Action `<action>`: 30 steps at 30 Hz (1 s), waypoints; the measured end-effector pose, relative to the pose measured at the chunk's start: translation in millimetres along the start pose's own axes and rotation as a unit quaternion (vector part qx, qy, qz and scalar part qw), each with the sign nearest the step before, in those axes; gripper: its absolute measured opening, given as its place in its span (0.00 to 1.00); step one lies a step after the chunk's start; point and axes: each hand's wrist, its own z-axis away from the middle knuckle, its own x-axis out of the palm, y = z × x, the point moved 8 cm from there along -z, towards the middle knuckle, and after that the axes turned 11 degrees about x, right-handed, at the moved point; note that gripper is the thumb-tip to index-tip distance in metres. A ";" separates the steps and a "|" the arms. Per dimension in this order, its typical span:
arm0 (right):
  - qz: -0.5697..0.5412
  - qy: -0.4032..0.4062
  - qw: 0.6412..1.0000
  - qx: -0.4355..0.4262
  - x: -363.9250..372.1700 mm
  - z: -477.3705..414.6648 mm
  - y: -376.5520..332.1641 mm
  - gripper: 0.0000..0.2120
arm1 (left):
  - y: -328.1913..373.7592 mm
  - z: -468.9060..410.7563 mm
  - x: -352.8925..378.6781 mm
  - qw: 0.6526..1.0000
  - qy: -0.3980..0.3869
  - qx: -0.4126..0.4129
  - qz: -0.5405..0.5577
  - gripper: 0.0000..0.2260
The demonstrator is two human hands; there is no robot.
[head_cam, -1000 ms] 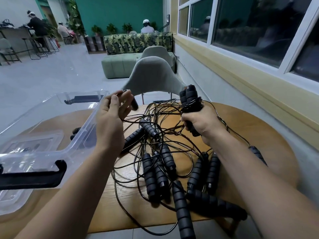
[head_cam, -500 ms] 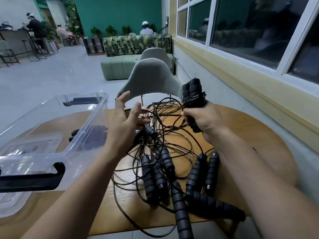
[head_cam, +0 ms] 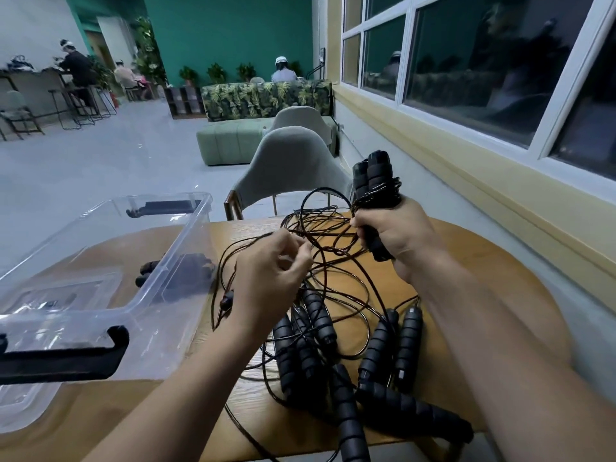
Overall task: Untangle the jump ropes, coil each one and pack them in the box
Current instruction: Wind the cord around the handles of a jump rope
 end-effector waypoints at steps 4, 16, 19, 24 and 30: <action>-0.004 0.004 1.000 0.002 2.6 1.6 -0.2 0.09 | -16.4 7.7 22.8 0.989 -0.071 -0.119 0.053 0.07; 0.007 0.003 0.999 0.035 -1.9 -2.3 3.4 0.06 | -34.9 29.8 46.6 0.959 -0.102 -0.241 0.108 0.08; 0.002 -0.008 0.999 0.046 -1.2 -2.5 3.5 0.07 | -28.5 31.5 56.4 0.942 -0.110 -0.244 0.205 0.09; 0.002 0.006 0.999 0.034 -5.5 -2.1 -6.4 0.08 | -33.4 27.7 56.6 0.963 -0.177 -0.179 0.102 0.02; -0.015 0.037 0.999 0.020 -30.2 -7.3 -27.0 0.08 | -81.2 36.1 42.8 0.910 -0.330 -0.180 -0.174 0.06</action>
